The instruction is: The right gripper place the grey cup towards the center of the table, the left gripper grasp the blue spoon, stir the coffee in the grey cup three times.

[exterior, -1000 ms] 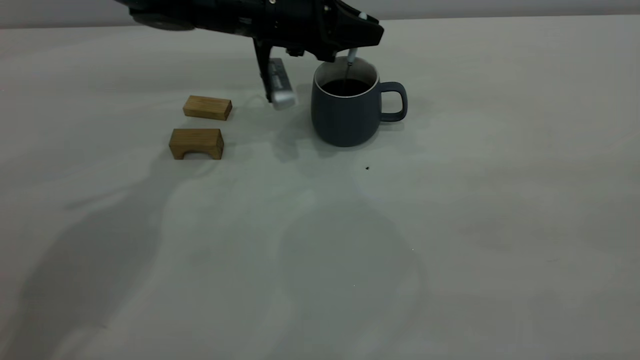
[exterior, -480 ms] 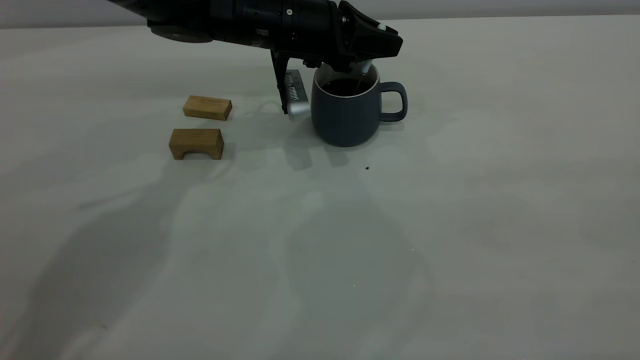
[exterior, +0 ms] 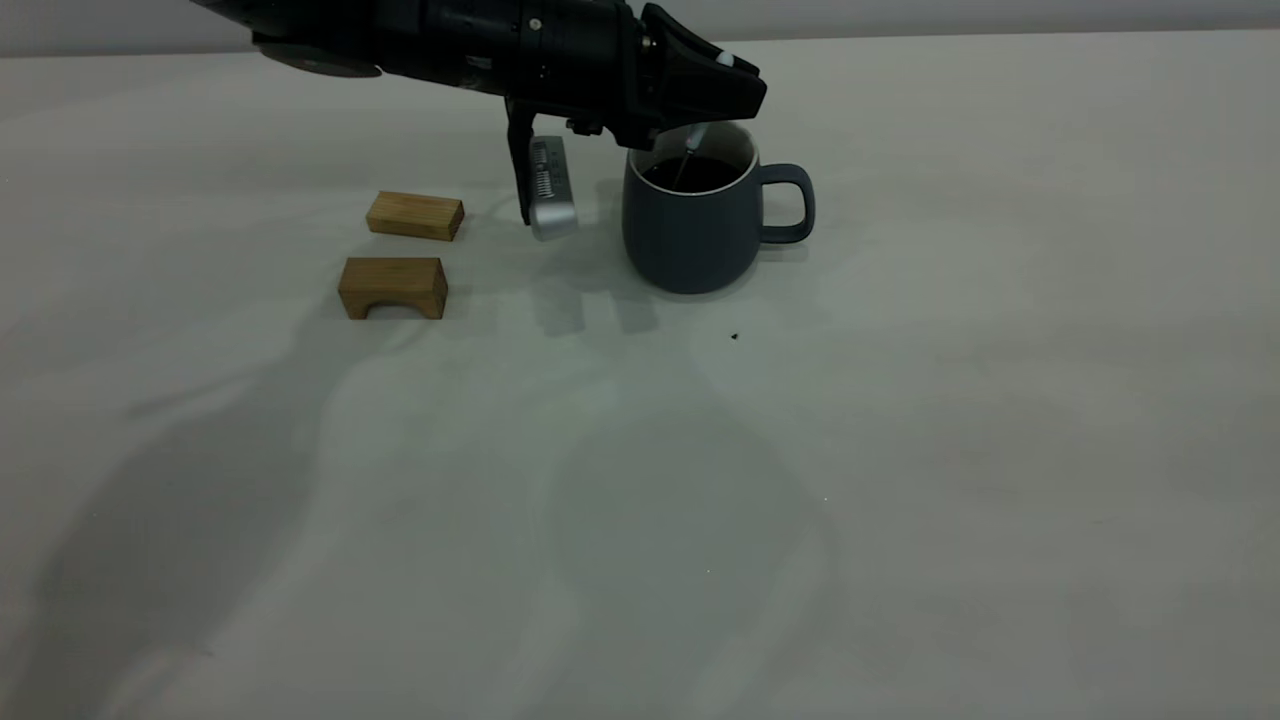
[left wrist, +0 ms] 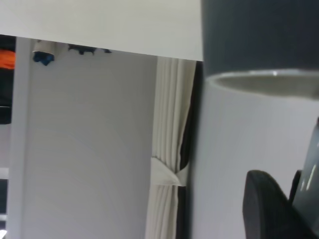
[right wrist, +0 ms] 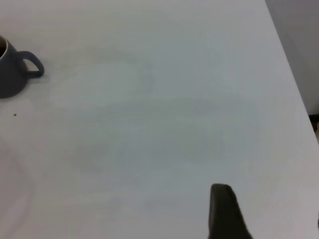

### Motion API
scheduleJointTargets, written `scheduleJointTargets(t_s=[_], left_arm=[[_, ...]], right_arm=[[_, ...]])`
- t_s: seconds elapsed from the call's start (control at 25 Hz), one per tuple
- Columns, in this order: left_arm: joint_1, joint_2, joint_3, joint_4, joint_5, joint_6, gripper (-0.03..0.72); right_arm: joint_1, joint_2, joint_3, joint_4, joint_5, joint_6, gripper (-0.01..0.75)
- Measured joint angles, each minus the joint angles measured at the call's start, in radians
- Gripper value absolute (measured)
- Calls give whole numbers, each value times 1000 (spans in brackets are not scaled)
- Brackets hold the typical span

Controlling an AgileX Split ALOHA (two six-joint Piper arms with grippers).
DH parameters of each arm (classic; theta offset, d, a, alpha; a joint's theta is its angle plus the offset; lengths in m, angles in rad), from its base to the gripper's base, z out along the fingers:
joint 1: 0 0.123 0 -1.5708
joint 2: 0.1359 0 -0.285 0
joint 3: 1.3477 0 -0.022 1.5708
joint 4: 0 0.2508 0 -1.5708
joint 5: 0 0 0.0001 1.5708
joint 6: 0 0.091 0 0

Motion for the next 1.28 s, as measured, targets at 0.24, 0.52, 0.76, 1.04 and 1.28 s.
scheduleJointTargets(t_s=[0.24,0.52,0.76,1.04,1.28], left_arm=[[6,1,0,48,29,0,295],[7,1,0,61,70,17,529],[21,-50,0,69,112,155,570],[26,-215,0,120,188,528,572],[26,-348,0,137,196,756,572]], right_arm=[[0,0,0,0,0,0,471],[0,0,0,0,0,0,471],[0,0,0,0,0,0,471],[0,0,0,-1,0,0,471],[0,0,0,-1,0,0,471]])
